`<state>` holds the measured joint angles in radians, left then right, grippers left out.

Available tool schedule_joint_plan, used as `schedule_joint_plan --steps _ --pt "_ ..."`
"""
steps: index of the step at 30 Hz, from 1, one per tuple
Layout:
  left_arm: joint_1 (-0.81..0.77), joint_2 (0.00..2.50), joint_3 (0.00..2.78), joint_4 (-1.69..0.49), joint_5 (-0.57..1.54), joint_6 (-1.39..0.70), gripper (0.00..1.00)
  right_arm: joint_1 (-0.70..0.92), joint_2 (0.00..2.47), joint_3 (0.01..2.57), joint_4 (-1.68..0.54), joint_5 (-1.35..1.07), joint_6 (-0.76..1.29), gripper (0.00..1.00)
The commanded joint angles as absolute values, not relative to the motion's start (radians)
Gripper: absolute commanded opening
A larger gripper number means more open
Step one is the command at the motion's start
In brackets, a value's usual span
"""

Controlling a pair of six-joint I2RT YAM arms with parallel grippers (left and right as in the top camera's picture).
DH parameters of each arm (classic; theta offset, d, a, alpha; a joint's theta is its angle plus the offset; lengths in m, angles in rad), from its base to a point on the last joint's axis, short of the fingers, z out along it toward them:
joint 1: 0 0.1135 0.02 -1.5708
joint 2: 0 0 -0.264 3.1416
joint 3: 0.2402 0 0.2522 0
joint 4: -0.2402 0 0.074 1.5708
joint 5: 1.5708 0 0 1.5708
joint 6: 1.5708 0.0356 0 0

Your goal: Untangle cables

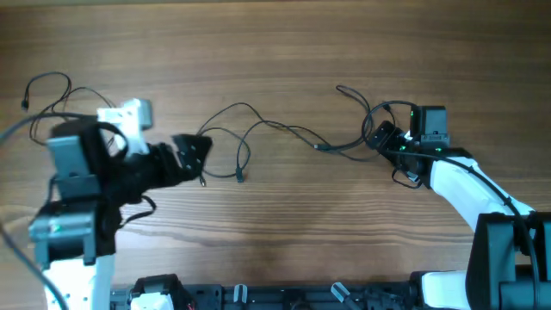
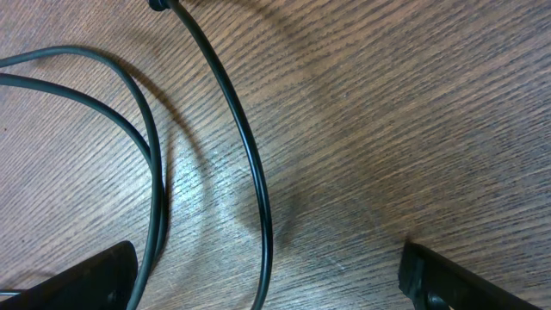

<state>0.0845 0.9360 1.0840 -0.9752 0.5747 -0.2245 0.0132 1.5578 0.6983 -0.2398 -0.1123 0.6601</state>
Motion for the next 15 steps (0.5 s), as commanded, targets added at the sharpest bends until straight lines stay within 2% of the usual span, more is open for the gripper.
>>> schedule_joint_plan --steps 1,8,15 --pt "-0.028 0.951 0.955 -0.906 0.585 -0.345 1.0 0.014 1.567 0.698 -0.247 -0.132 0.658 1.0" --pt "-0.165 1.058 0.865 -0.66 0.53 -0.458 1.0 0.014 1.567 0.698 -0.247 -0.131 0.657 1.0" --pt "-0.232 1.252 0.865 -0.607 0.534 -0.503 1.0 0.014 1.567 0.698 -0.247 -0.131 0.657 1.0"
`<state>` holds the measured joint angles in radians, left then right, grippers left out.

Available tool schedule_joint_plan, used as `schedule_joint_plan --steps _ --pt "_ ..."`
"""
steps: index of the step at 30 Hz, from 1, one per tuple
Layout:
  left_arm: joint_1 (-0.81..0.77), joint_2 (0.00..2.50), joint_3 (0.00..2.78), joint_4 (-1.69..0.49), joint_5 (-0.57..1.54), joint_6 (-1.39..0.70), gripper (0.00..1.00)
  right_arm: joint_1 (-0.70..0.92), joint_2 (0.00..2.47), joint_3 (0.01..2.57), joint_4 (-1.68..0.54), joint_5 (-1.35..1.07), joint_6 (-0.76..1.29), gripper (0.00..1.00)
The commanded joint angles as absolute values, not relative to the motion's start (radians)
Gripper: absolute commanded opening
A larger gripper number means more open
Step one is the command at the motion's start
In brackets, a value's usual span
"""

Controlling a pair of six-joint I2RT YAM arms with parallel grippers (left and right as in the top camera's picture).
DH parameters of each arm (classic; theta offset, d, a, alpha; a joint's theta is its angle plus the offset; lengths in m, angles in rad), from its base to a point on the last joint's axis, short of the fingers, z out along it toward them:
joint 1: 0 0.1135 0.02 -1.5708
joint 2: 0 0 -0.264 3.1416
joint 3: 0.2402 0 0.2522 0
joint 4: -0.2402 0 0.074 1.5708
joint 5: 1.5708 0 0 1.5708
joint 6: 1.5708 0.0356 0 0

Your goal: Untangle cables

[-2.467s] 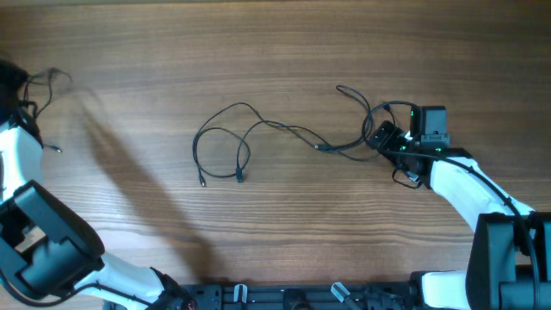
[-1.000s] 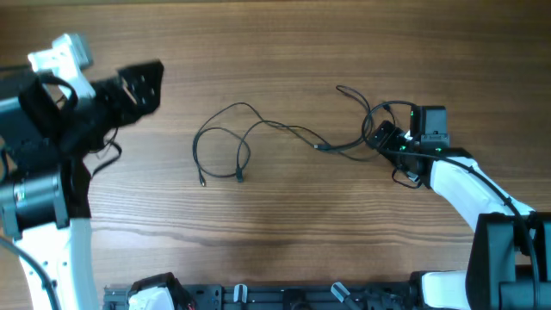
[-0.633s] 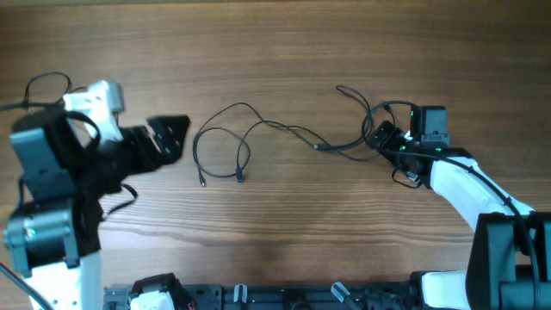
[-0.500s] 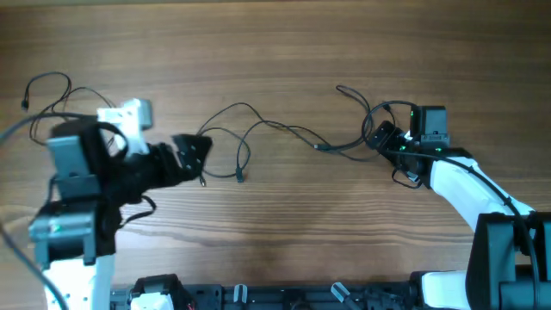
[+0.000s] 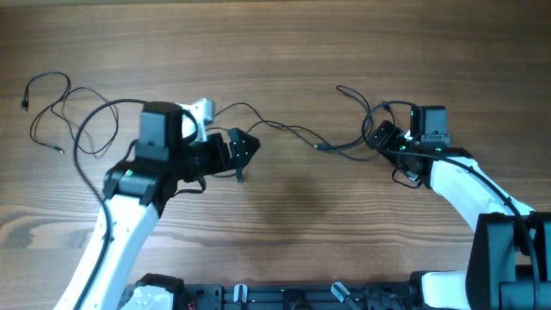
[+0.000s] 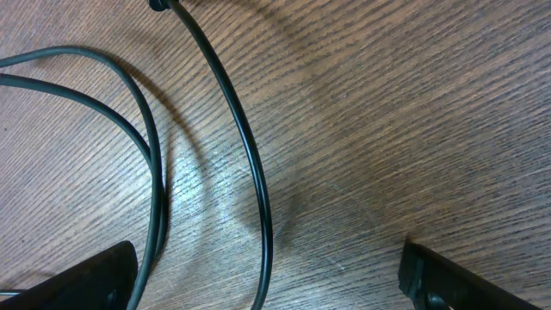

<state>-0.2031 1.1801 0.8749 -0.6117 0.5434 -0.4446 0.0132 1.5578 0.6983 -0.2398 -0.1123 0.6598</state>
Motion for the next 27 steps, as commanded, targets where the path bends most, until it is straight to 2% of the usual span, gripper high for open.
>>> schedule_joint_plan --steps 1,4,7,17,21,27 --pt "-0.241 1.282 0.865 -0.606 0.534 -0.53 1.0 0.014 1.567 0.698 -0.247 -0.132 0.657 1.0" --pt "-0.254 1.337 0.865 -0.591 0.534 -0.559 1.0 0.014 1.567 0.698 -0.243 -0.132 0.659 1.0" --pt "-0.26 1.362 0.865 -0.585 0.534 -0.559 1.0 0.014 1.567 0.698 -0.228 -0.149 0.753 1.0" --pt "-0.26 1.359 0.865 -0.64 0.535 -0.558 1.0 0.014 1.555 0.699 -0.262 -0.405 0.785 1.0" --pt "-0.26 1.341 0.865 -0.652 0.535 -0.558 1.0 0.014 1.432 0.699 -0.294 -0.405 0.756 1.0" --pt "-0.26 1.229 0.865 -0.594 0.534 -0.558 1.0 0.014 1.114 0.699 -0.387 -0.445 0.757 1.0"
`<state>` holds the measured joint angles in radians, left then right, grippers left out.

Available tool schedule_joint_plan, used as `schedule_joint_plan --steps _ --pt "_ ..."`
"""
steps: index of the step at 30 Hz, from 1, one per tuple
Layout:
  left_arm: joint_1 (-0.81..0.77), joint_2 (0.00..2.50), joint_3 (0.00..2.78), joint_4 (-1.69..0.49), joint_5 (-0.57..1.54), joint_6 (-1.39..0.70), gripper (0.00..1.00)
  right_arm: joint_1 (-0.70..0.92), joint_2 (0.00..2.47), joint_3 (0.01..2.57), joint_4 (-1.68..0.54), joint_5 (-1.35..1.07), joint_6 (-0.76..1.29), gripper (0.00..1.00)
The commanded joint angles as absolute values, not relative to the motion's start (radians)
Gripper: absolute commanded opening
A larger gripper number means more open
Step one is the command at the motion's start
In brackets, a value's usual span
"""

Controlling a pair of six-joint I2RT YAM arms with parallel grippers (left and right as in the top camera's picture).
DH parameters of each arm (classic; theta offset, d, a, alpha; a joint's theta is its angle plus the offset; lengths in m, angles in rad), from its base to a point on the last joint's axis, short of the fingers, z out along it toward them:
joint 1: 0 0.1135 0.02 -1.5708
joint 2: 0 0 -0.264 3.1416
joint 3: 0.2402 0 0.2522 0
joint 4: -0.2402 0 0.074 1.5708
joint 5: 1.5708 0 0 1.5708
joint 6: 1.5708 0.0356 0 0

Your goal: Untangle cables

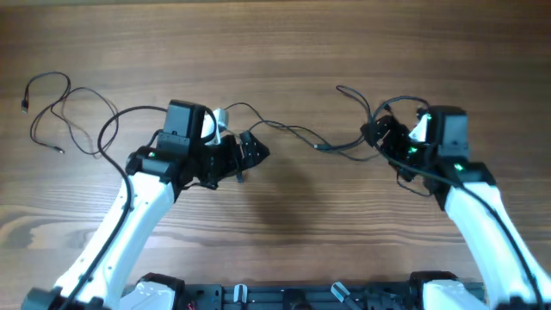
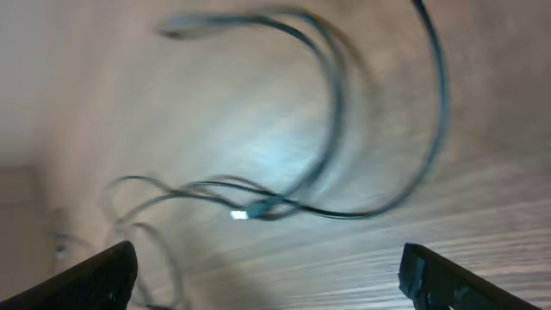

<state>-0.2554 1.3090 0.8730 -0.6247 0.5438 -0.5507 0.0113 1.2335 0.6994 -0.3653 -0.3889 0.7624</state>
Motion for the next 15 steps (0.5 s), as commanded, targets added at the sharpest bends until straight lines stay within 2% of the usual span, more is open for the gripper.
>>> schedule_joint_plan --steps 1,9,12,15 --pt "-0.26 1.211 0.865 -0.585 0.534 -0.558 1.0 0.014 1.085 0.699 -0.39 -0.467 0.753 1.0" --pt "-0.321 1.16 0.865 -0.564 0.514 -0.554 1.0 0.014 0.982 0.699 -0.505 -0.479 0.682 0.99" --pt "-0.366 1.16 0.865 -0.561 0.437 -0.555 1.0 0.014 0.989 0.698 -0.525 -0.48 0.699 0.91" --pt "-0.419 1.16 0.865 -0.559 0.34 -0.556 1.0 0.014 1.016 0.698 -0.537 -0.492 0.756 0.78"
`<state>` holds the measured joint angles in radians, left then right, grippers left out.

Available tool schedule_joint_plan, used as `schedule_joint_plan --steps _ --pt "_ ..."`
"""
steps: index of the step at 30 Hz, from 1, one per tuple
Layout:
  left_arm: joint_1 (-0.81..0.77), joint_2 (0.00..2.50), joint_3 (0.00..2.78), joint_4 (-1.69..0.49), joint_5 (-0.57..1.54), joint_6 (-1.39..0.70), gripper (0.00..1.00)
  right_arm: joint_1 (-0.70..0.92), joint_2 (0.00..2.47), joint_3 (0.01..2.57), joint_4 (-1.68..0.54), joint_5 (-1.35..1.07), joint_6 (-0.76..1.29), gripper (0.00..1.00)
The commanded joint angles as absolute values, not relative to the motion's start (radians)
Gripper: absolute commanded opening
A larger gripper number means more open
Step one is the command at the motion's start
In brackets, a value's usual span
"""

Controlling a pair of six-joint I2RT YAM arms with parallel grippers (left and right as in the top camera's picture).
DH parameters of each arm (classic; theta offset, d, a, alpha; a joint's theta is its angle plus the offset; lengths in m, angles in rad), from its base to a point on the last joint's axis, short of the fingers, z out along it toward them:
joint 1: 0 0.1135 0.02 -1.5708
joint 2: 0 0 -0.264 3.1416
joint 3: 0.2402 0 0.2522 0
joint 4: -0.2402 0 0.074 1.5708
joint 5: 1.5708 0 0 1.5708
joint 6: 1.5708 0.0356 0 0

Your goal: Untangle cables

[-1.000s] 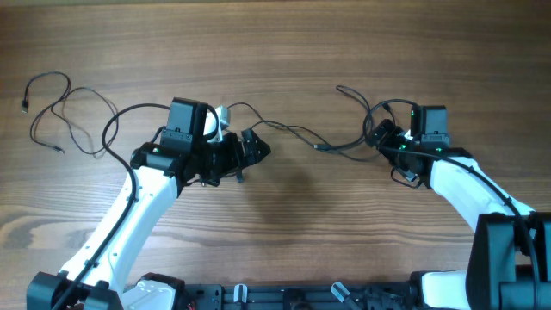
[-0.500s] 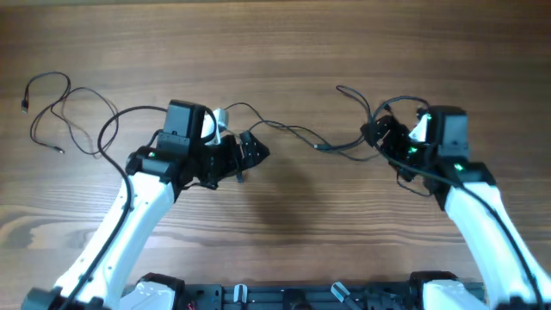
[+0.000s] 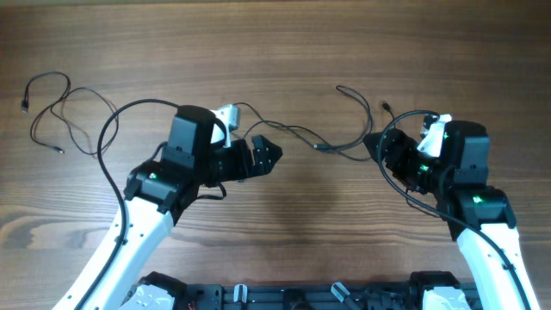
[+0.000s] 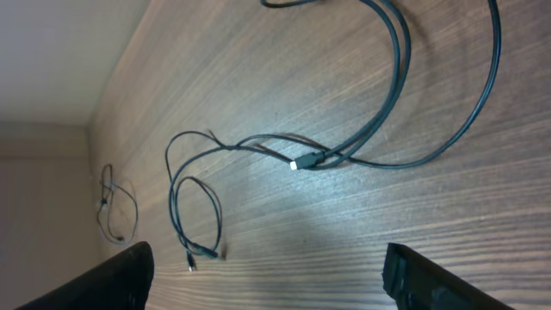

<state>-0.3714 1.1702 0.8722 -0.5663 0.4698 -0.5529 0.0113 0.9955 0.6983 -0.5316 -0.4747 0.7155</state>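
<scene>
Thin black cables [image 3: 297, 131] lie tangled across the middle of the wooden table, with a silver-tipped plug [image 4: 301, 161] where strands cross. One loop [image 4: 195, 207] ends in two small plugs. My left gripper [image 3: 263, 157] hovers over the left part of the tangle, and its jaw state is unclear from above. My right gripper [image 3: 387, 157] is raised by the right loops [image 4: 398, 60]. In the wrist view it [image 4: 267, 284] stands open, its fingers [image 4: 120, 277] wide apart with only bare table between them.
A separate thin black cable [image 3: 65, 112] lies looped at the far left of the table, also seen small in the wrist view as a cable [image 4: 112, 207]. A dark rail [image 3: 284, 294] runs along the front edge. The wooden table [image 3: 284, 224] shows bare in front of the arms.
My right gripper has risen and drawn back from the right loops, so its view takes in the whole tangle. My left gripper has shifted slightly right over the tangle's left part.
At first my left arm was at the far left and my right gripper sat low and open over the right cable loops. The left gripper then stood further right at each moment, reaching the tangle. The right gripper, unmoved at first, is now lifted, still open.
</scene>
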Motion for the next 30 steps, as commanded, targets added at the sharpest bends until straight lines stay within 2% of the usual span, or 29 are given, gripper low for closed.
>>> schedule_joint_plan --steps 1,9,10,11,15,16,23,26,30 --pt "-0.432 1.16 0.865 -0.559 0.311 -0.559 1.0 0.014 1.028 0.698 -0.537 -0.496 0.755 0.73" --pt "-0.465 1.162 0.865 -0.515 0.289 -0.559 1.0 0.014 1.139 0.698 -0.46 -0.495 0.755 0.6" --pt "-0.466 1.166 0.865 -0.5 0.29 -0.559 1.0 0.014 1.143 0.698 -0.451 -0.494 0.754 0.63" --pt "-0.471 1.174 0.865 -0.471 0.29 -0.559 1.0 0.014 1.142 0.698 -0.442 -0.49 0.743 0.73" --pt "-0.513 1.253 0.865 -0.32 0.29 -0.567 1.0 0.011 1.096 0.699 -0.432 -0.419 0.734 0.98" --pt "-0.527 1.278 0.865 -0.284 0.29 -0.585 1.0 0.011 1.079 0.699 -0.432 -0.407 0.734 1.0" --pt "-0.652 1.556 0.865 0.009 0.29 -0.719 0.99 0.012 1.004 0.699 -0.455 -0.381 0.736 1.0" --pt "-0.67 1.622 0.865 0.04 0.274 -0.778 0.94 0.012 1.007 0.698 -0.487 -0.357 0.735 0.99" --pt "-0.67 1.63 0.865 0.039 0.24 -0.918 0.95 0.012 1.007 0.698 -0.516 -0.326 0.746 1.0"
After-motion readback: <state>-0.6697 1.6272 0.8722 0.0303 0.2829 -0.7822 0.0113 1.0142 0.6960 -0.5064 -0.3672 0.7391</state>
